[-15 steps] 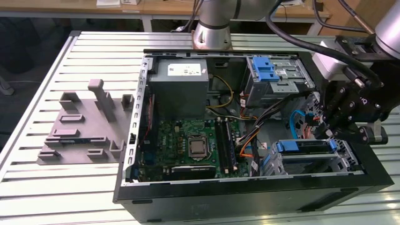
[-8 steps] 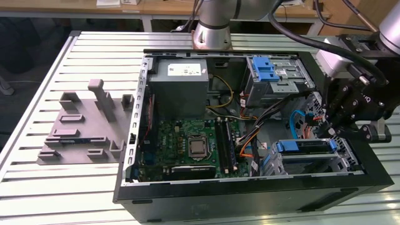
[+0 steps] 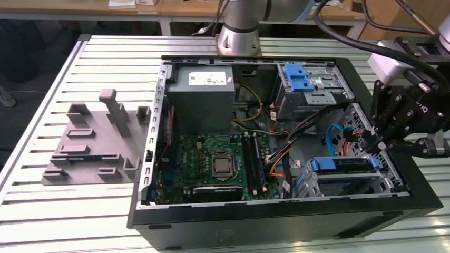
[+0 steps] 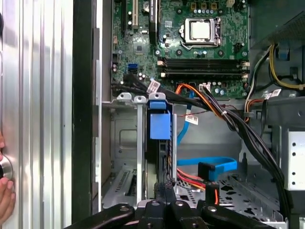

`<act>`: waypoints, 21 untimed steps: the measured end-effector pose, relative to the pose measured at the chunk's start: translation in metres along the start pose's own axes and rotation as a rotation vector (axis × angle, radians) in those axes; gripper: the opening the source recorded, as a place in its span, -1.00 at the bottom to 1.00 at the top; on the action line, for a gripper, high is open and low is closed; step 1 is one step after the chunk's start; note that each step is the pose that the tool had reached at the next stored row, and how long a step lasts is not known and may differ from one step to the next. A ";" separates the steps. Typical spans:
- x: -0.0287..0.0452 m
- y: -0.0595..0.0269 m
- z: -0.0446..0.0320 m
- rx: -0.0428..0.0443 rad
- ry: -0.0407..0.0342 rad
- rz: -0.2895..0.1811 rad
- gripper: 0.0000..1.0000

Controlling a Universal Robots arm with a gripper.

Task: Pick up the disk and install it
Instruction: 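Insert the first disk wire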

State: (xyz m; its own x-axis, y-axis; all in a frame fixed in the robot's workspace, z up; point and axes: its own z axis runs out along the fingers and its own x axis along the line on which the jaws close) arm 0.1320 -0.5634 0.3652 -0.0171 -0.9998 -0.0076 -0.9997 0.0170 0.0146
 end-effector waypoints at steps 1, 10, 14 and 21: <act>-0.0002 -0.0019 0.0000 -0.0002 -0.0001 0.000 -0.79; -0.0050 -0.0149 -0.0002 -0.0017 -0.0001 0.004 -0.79; -0.0113 -0.0185 -0.0002 -0.0016 -0.0001 0.007 -0.79; -0.0200 -0.0190 -0.0006 -0.0016 -0.0004 0.022 -0.79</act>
State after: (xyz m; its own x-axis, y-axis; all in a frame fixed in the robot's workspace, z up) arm 0.1513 -0.5438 0.3657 -0.0391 -0.9992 -0.0076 -0.9991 0.0390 0.0164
